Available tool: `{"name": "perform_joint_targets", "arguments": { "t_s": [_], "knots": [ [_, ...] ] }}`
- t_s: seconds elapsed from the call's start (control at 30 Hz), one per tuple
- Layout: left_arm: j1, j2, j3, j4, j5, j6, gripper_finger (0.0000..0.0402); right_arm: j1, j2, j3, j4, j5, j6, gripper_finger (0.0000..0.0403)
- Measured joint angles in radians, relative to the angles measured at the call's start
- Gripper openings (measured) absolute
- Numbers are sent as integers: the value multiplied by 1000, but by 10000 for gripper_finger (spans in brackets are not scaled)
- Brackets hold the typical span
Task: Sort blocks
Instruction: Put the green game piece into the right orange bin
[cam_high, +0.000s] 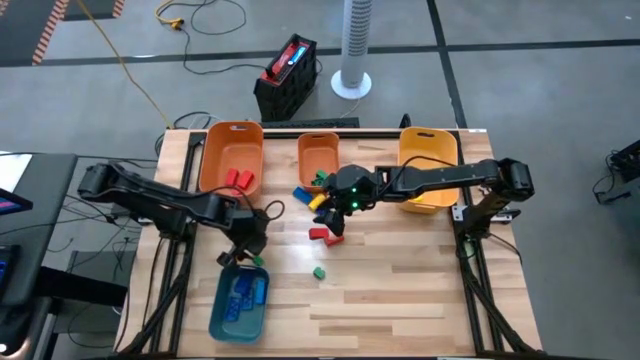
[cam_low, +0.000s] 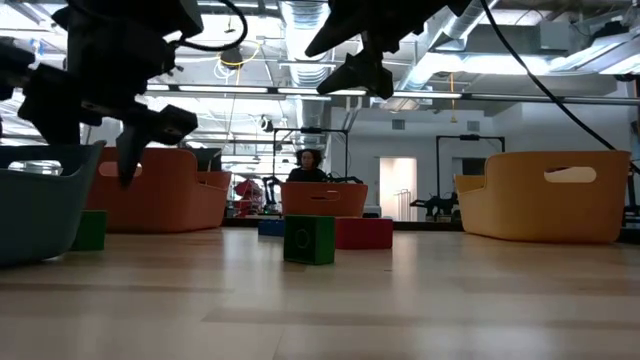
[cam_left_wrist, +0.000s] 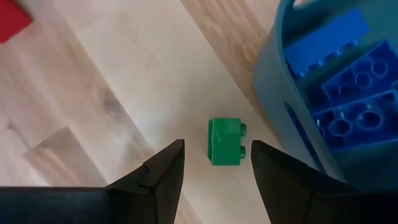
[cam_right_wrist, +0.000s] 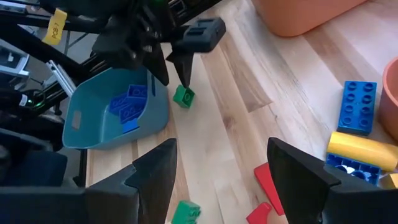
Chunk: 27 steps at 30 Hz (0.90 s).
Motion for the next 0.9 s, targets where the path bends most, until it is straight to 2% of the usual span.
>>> {"name": "perform_joint_targets", "arguments": {
  "t_s": [0.7,0.8,0.9],
  "knots": [
    [-25,197,0,50,15,-13,177,0,0,0,-3,0,0,260],
    [-25,197,0,56,14,-15,165,0,0,0,-4,1,0,260],
    [-25,197,0,74,14,-37,136,-2,0,0,-5,1,1,260]
  ]
}}
